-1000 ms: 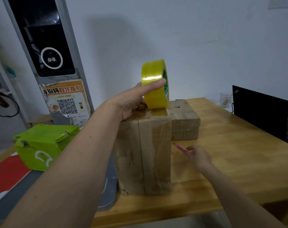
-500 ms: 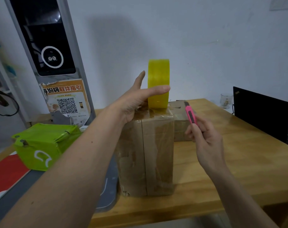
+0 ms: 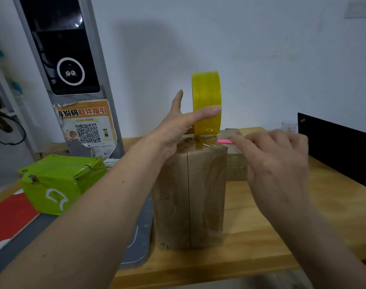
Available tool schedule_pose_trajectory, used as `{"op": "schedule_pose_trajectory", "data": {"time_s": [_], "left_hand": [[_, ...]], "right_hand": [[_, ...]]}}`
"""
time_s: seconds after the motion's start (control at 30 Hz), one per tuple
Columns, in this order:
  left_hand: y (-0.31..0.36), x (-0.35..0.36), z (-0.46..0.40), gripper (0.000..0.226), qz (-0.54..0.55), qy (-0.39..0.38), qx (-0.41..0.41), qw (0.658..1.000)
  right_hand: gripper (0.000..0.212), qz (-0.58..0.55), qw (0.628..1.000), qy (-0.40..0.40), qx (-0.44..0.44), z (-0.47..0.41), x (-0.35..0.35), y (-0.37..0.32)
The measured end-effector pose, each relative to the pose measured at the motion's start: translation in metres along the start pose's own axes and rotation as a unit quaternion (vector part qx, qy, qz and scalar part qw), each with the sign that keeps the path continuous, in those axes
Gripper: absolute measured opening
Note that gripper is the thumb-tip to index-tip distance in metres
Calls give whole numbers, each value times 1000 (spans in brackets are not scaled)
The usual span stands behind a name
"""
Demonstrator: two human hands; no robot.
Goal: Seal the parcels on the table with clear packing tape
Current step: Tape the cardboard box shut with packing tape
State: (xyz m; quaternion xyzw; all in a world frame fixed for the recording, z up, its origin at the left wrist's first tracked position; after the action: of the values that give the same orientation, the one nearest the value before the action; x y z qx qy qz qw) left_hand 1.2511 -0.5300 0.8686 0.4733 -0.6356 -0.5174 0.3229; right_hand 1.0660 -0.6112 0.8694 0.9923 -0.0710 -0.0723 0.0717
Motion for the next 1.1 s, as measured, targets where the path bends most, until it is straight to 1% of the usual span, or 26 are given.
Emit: {"op": "schedule_pose_trajectory", "data": {"time_s": [0.07, 0.13, 0.23, 0.33, 0.4, 0.43, 0.47, 0.53, 0.57, 0.6, 0.67, 0.7, 0.73, 0.77, 0.8, 0.87, 0.9, 0.93, 1.0, 1.1], "left_hand": [[0, 1, 2, 147, 5, -2, -2, 1000], [0, 1, 3, 147, 10, -4, -3, 1000], [0, 2, 3, 141, 20, -9, -4, 1000], [-1, 1, 3, 134, 22, -8, 0, 1000], [1, 1, 4, 130, 20, -10, 5, 1000], [2, 0, 4, 128, 21, -9, 4, 1000], [2, -2, 4, 127, 27, -4, 2, 1000], [2, -8, 2, 125, 49, 10, -3, 999], [3, -11, 1, 119, 60, 16, -3, 998], [4, -13, 1, 107, 68, 20, 2, 997], [8, -14, 4, 64, 71, 22, 10, 997], [8, -14, 6, 43, 70, 27, 8, 997], [8, -14, 8, 28, 75, 34, 3, 997], [8, -15, 9, 19, 85, 42, -4, 995], [8, -17, 10, 16, 96, 50, -9, 994], [7, -20, 11, 15, 123, 66, -14, 990], [7, -22, 10, 16, 137, 72, -16, 988], [6, -23, 11, 17, 149, 75, -19, 986], [5, -23, 12, 17, 166, 73, -26, 983], [7, -22, 14, 14, 187, 66, -25, 980]], "right_hand": [[25, -1, 1000, -9, -11, -7, 3, -4], [25, 16, 999, -38, -29, -12, 10, -12], [22, 28, 996, -73, -40, -14, 20, -19], [22, 46, 996, -61, -46, -14, 21, -21], [27, 51, 997, -40, -31, -14, 18, -13], [24, 57, 998, -33, -18, -13, 17, -4], [20, 62, 997, -35, -1, -12, 18, 7], [26, 68, 995, -50, 44, -7, 24, 32], [29, 66, 995, -49, 64, -3, 27, 41], [31, 58, 994, -47, 81, 1, 30, 47], [31, 48, 989, -64, 121, 14, 43, 56], [31, 47, 983, -100, 147, 24, 56, 59], [30, 48, 970, -161, 178, 37, 72, 64], [30, 47, 948, -229, 215, 54, 91, 69], [27, 36, 923, -284, 256, 73, 106, 73], [17, 2, 879, -350, 324, 113, 132, 74], [11, -12, 854, -384, 350, 135, 143, 72], [10, -19, 833, -415, 365, 155, 152, 69], [9, -25, 809, -458, 368, 185, 165, 60], [11, -35, 792, -474, 383, 209, 173, 58]]}}
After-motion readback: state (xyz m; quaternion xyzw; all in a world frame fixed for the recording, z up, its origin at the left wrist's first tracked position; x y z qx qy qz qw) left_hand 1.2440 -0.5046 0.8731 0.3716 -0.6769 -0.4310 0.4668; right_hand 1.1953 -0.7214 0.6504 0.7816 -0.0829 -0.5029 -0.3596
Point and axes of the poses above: each hand's wrist, its own z-axis away from the middle knuckle, its own x-axis out of the palm, y = z × x, the point moved 10 cm from there along -z, towards the middle knuckle, and after that the axes turned 8 degrees about y, right-handed, at the moved point
